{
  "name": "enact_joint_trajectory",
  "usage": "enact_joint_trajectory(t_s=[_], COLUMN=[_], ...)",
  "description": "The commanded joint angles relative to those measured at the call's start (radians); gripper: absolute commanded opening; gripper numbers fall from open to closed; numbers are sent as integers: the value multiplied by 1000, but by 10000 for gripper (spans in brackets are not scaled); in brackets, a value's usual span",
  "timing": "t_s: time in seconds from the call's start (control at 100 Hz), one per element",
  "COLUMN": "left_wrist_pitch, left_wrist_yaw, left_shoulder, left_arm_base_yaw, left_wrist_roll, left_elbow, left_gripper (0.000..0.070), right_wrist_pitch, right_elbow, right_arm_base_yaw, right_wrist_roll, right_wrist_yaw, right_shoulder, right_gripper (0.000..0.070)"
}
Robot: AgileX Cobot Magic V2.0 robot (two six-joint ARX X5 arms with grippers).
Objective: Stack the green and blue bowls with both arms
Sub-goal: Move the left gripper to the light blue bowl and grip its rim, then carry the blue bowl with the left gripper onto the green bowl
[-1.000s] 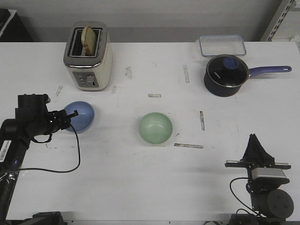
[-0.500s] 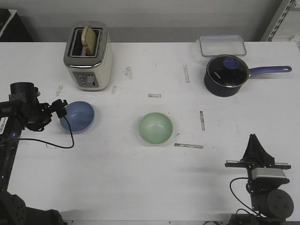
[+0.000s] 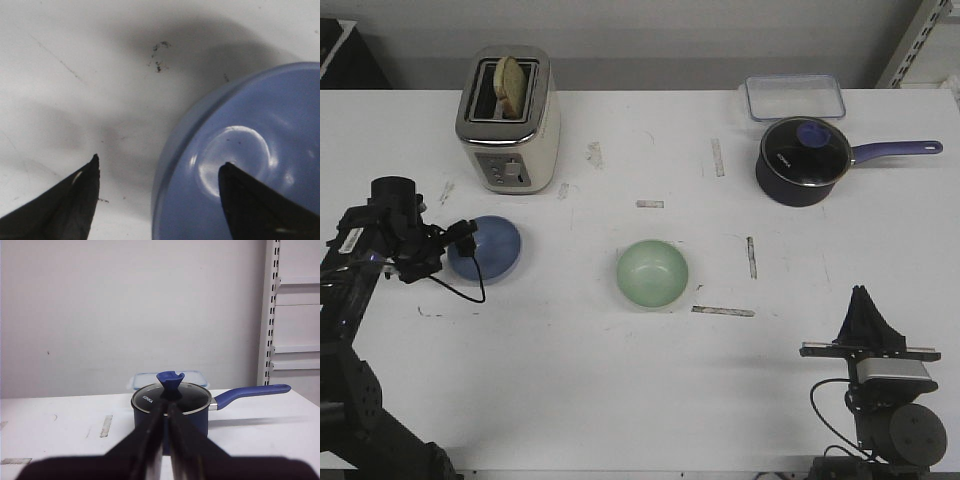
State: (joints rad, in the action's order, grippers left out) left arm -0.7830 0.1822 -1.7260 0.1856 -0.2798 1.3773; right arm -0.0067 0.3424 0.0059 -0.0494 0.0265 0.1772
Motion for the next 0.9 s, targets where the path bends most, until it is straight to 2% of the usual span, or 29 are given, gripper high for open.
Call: enact_joint_trajectory(t_s=[0.0, 0.05, 0.08, 0.12, 0.2, 0.26, 0.47, 0.62, 0.71, 0.89], left_wrist_pitch=[3, 4, 4, 3, 5, 8, -8, -119, -199, -233], left_wrist_yaw=[-2, -2, -2, -2, -2, -2, -2, -1, -1, -1], left_shoulder=[-26, -34, -39, -43, -46, -46, -12, 9, 10, 9], left_arm_base_yaw=[-2, -2, -2, -3, -3, -3, -23, -63, -110, -232], left_wrist_roll=[6, 6, 6, 6, 7, 7, 6, 5, 6, 5], left_elbow=[23, 23, 23, 23, 23, 23, 27, 98, 169, 286], left_gripper=[442, 429, 394, 309, 89, 0, 0, 0, 0, 0], right_wrist_pitch=[14, 14, 14, 14, 14, 14, 14, 14, 14, 14], right_elbow=[6, 6, 6, 6, 6, 6, 6, 6, 6, 6], right_arm_base_yaw=[0, 0, 0, 0, 0, 0, 0, 0, 0, 0], right_wrist_roll=[-10, -10, -10, -10, -10, -10, -10, -10, -10, -10], right_wrist_yaw=[0, 0, 0, 0, 0, 0, 0, 0, 0, 0], right_shoulder=[-2, -2, -2, -2, -2, -2, -2, -2, -2, -2], right_gripper=[2, 2, 2, 2, 2, 2, 2, 2, 2, 2])
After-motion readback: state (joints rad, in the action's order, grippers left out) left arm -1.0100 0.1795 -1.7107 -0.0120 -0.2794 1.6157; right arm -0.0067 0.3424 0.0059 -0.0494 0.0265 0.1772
